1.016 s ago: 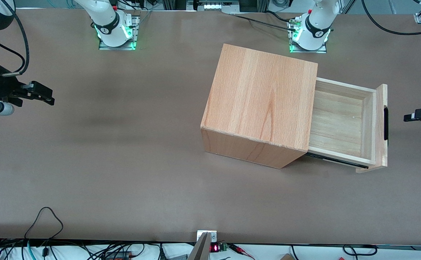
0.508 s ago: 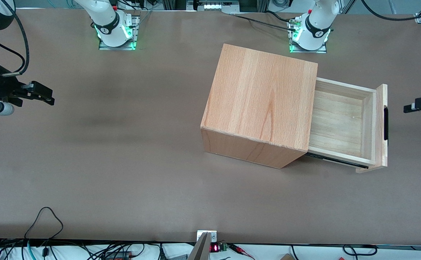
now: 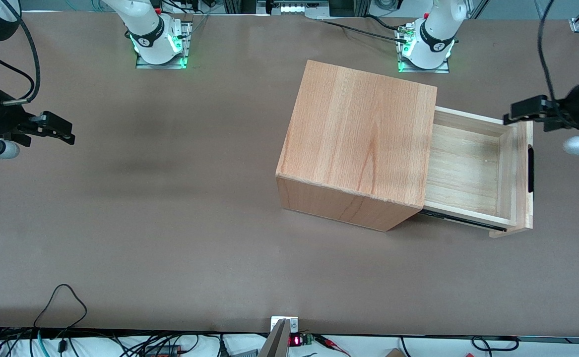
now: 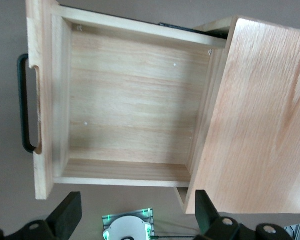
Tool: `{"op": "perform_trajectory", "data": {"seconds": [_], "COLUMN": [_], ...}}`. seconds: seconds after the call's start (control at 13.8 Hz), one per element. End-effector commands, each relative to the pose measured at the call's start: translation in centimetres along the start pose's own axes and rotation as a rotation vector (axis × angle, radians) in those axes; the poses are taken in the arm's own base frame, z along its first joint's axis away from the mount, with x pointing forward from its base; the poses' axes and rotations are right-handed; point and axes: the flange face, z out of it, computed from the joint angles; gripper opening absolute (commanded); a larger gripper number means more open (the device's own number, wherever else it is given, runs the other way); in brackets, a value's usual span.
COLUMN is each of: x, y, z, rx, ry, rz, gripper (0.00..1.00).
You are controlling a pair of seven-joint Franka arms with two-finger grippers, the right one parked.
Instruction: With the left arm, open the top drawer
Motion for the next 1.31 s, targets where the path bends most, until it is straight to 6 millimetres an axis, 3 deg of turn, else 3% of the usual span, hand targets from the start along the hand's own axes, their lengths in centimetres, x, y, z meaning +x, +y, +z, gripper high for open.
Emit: {"op": "perform_trajectory", "data": {"seconds": [0.0, 0.22, 0.58, 0.73, 0.94, 1.23], "x": [-2.4, -3.8, -5.6, -6.3, -6.4, -6.4], "y": [0.4, 1.5, 0.3, 0.6, 0.5, -0.1], "z": [-1.3, -0.3, 2.0, 1.2, 2.7, 2.4], "rx": [0.043, 0.11, 0.115, 0.116, 0.12, 0.124], "ry": [0.022, 0.044, 0.125, 0.164, 0.196, 0.203], "rz": [-0.033, -0.03, -0.054, -0.053, -0.045, -0.045], "gripper": [1.0, 1.0, 1.0, 1.0, 1.0, 1.0]}}
